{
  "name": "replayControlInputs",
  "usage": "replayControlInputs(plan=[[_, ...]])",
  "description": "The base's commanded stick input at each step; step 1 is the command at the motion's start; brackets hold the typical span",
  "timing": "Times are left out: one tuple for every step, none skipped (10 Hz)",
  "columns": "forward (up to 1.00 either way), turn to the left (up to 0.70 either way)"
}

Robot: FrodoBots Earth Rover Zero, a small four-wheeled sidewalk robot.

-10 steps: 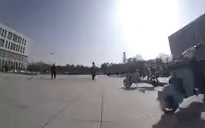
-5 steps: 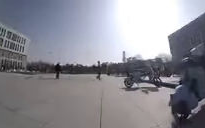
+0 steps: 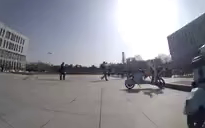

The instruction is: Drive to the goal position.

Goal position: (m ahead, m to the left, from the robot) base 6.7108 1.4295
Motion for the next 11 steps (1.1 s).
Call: replayControlInputs(plan=[[0.50, 0.00], [0.50, 0.00], [0.50, 0.00], [0.50, 0.00], [0.50, 0.00], [0.50, 0.00], [0.50, 0.00], [0.50, 0.00], [0.50, 0.00], [0.50, 0.00], [0.50, 0.00]])
